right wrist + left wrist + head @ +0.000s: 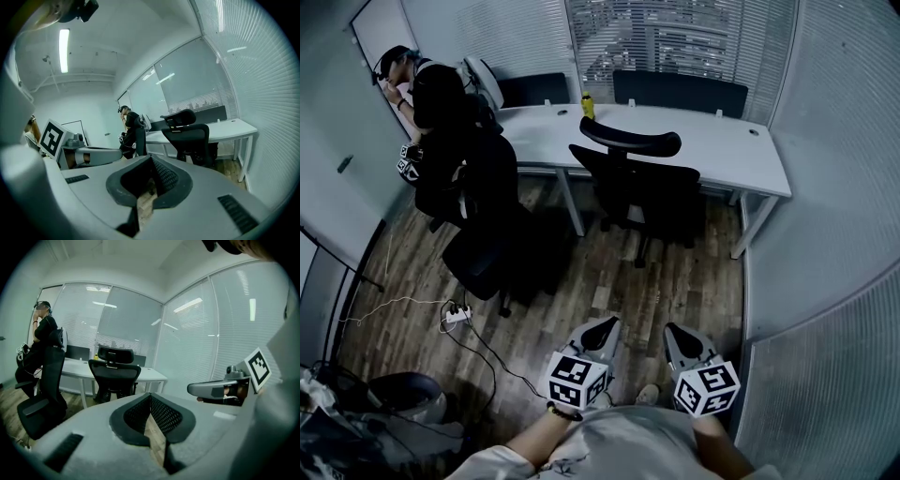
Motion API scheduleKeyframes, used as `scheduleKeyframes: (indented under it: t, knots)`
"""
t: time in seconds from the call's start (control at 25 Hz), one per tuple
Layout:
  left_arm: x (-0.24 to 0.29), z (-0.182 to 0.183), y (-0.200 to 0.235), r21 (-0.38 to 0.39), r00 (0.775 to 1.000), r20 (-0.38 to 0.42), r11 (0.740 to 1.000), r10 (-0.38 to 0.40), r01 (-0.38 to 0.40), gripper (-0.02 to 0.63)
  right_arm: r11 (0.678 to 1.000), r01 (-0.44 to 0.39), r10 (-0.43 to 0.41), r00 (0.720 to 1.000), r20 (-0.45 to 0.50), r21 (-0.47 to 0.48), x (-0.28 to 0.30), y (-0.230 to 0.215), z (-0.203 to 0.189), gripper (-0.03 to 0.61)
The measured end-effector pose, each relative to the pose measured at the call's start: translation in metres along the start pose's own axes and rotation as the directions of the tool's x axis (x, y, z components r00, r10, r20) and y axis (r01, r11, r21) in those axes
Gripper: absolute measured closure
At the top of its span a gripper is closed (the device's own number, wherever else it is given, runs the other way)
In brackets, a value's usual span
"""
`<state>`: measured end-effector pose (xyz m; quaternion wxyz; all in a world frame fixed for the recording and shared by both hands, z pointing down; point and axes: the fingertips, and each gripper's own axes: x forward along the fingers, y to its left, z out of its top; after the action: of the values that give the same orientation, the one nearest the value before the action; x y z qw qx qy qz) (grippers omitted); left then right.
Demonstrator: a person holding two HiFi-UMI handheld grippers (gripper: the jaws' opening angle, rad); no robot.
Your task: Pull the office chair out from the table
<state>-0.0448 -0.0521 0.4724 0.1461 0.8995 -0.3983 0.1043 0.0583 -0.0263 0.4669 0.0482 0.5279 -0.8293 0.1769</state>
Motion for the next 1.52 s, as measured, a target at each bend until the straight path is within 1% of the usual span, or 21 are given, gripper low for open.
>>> scheduleKeyframes:
  t: [0.24,0.56,0.96,1.24,1.52]
  knots:
    - [0.017,0.002,-0.015,-0.013,1.000,0.016,1.000,0.004,-0.004,0.603,1.000,-0.013,0.012,1.000,-0.019,-0.016,-0.006,-0.021,0.000,0.571]
    - [0.036,-0.001,-0.030,-0.015,0.999,0.014,0.999,0.035,-0.034,0.603,0.999,-0.029,0.028,0.999,-0.029,-0.033,-0.013,-0.053,0.003,0.571]
    - [0.049,-0.009,-0.039,0.005,0.999,-0.006,0.999,0.051,-0.051,0.603,0.999,-0.048,0.047,0.999,-0.022,-0.014,-0.018,-0.070,-0.008,0.571]
    - [0.080,-0.007,-0.017,-0.008,0.999,-0.016,0.999,0.040,-0.040,0.603,0.999,-0.035,0.035,0.999,-0.026,-0.011,0.009,-0.089,-0.005,0.571]
    - [0.126,0.018,0.031,-0.006,0.999,-0.006,0.999,0.041,-0.042,0.603,0.999,-0.021,0.020,1.000,-0.013,-0.033,0.065,-0.114,0.021,0.571]
